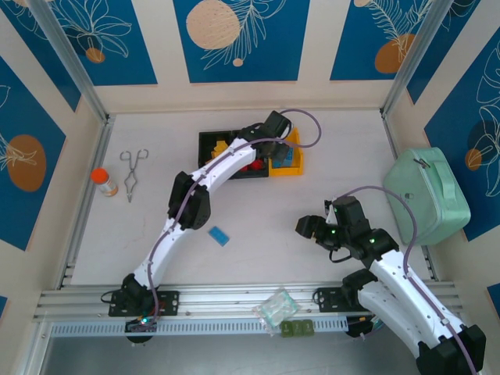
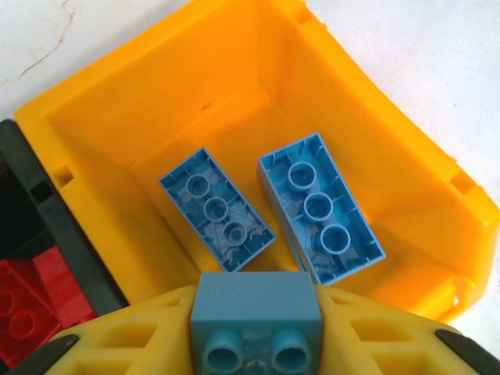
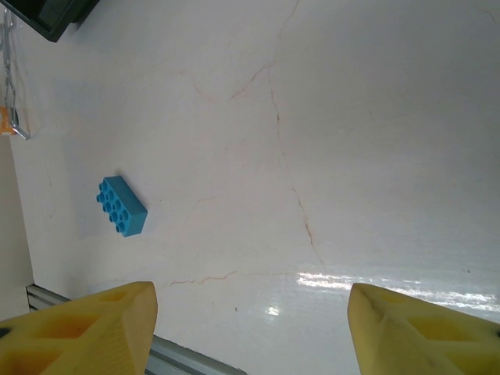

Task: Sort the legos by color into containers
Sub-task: Place the lego in the container.

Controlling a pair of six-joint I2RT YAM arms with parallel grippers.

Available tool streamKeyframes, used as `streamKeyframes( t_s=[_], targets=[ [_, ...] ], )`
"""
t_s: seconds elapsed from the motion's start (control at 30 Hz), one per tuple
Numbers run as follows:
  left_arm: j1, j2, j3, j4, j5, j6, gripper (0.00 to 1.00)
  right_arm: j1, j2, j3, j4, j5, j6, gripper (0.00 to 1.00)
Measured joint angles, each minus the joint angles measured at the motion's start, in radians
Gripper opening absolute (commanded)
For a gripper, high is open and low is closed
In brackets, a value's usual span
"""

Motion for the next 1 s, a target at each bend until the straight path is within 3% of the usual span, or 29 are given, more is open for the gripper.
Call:
streamKeyframes(
  t_s=[0.07,0.17,0.5,0.63,1.0],
  targets=[
    [0.001,0.014,0.02,0.004,0.0,0.005,0.41,0.0,0.0,-0.004,-0.001,0.0,0.003,0.66],
    [0.002,0.027,0.04,0.016,0.0,0.023,0.55,0.0,0.0,-0.004,-0.001,0.0,0.006,0.66],
    [0.002,0.019,0.031,0.011,-0.002,0.018,0.59,0.0,0.0,-0.006,0.009,-0.003,0.018,0.66],
    [0.003,-0.084,-0.127,0.016,0.008,-0.01,0.6,0.0,0.003,-0.009,0.023,-0.007,0.018,0.66],
    [0.005,-0.569,-0.694,0.086,0.046,-0.129,0.63,0.088,0.078,0.009,0.052,0.002,-0.009,0.71]
  ],
)
